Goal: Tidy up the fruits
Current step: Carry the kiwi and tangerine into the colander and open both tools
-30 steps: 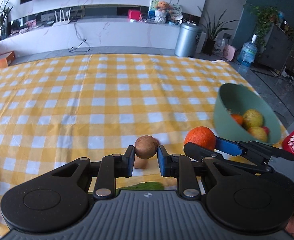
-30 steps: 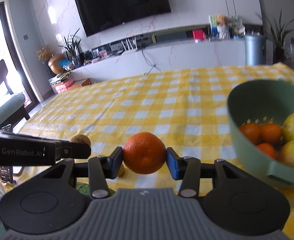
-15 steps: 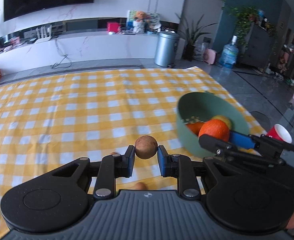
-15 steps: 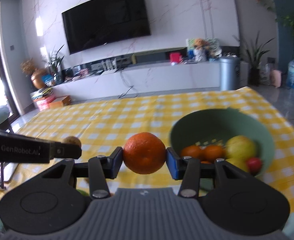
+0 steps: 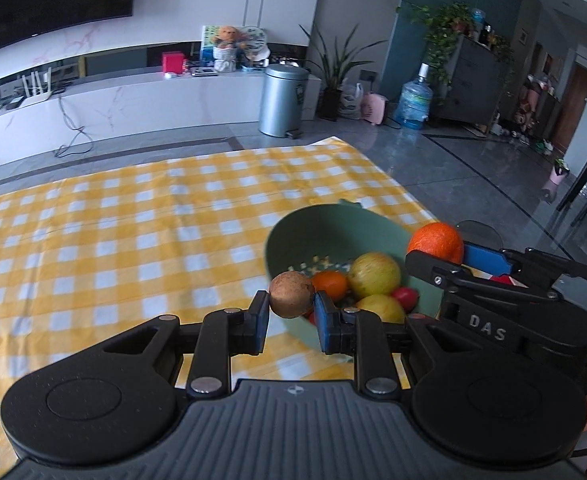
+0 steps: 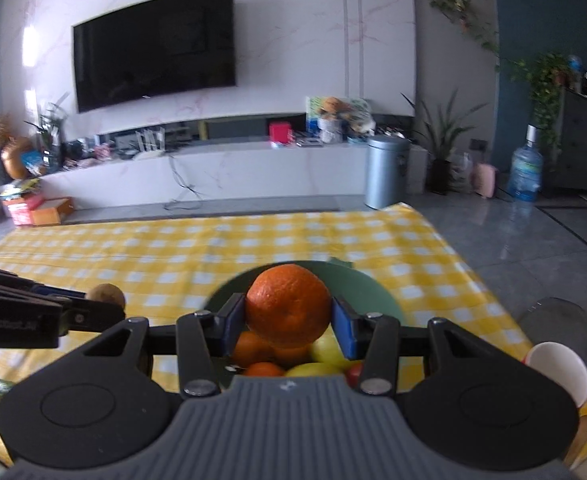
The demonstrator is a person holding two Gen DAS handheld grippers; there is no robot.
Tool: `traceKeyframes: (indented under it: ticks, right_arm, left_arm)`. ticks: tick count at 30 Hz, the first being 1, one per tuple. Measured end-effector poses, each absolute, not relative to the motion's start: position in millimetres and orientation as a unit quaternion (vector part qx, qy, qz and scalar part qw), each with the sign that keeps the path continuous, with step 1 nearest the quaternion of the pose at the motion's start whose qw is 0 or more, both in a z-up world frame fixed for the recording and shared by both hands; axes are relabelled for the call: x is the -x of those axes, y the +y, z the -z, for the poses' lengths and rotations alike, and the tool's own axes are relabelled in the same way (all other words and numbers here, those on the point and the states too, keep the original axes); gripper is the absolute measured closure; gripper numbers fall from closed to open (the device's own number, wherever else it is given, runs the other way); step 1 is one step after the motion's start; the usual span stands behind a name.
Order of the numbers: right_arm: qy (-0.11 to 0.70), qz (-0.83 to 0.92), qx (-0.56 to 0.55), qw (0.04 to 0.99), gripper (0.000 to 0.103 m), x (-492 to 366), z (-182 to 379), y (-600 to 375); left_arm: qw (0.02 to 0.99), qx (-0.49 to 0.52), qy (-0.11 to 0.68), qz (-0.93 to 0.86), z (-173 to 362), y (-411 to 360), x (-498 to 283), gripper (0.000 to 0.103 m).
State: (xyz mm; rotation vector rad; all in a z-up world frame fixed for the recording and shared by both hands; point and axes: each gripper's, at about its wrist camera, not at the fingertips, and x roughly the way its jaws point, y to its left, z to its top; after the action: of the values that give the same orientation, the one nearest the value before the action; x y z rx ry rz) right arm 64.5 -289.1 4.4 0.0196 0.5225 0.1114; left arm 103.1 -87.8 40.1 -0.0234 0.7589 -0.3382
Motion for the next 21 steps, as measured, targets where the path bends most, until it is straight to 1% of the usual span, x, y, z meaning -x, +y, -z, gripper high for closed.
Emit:
traceKeyframes:
  ticks: [9, 21]
  right_arm:
    - [0.299, -0.035, -0.023, 0.953, 0.059, -93, 13, -301]
    - [0.317, -0.036, -0.035, 0.947, 0.059, -117, 29, -297]
  left_arm:
    - [0.904, 0.004, 0.389, 0.177, -26, -110, -137, 0.077]
    - [0.888, 0.0, 0.427, 0.173, 7, -116, -170, 0.077]
